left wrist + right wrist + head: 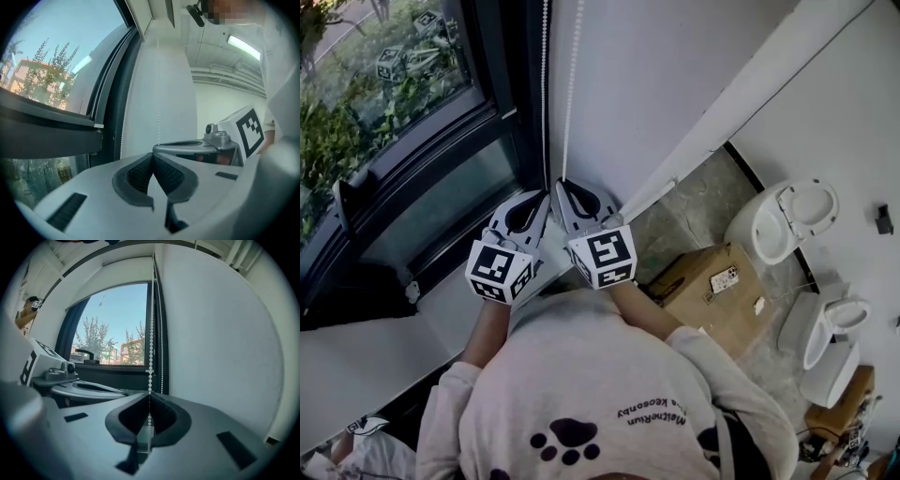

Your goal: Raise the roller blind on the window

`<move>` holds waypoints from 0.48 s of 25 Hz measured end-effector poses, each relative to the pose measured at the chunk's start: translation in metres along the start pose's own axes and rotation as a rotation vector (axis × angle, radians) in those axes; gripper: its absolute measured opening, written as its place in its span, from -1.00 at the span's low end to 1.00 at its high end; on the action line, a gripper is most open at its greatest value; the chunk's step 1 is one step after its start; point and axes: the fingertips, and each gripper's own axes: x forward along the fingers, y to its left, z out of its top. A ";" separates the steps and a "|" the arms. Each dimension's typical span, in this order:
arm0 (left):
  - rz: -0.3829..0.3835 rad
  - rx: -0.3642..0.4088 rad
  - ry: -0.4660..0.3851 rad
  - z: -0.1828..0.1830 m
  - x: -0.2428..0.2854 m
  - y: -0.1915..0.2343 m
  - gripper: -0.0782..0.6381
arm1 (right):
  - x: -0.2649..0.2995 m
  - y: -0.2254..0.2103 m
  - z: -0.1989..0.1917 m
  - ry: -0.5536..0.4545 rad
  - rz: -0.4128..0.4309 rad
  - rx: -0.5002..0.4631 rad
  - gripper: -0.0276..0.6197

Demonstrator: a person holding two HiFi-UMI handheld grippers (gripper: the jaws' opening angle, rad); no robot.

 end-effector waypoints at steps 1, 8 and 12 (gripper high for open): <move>0.000 -0.001 0.006 0.001 -0.001 -0.001 -0.76 | 0.000 0.000 0.000 0.001 -0.002 -0.003 -0.89; -0.017 -0.017 -0.011 0.014 -0.006 -0.010 -0.76 | -0.004 0.003 0.005 0.004 -0.007 -0.042 -0.88; -0.014 -0.016 -0.022 0.020 -0.007 -0.009 -0.76 | -0.010 0.004 0.017 -0.026 -0.004 -0.059 -0.88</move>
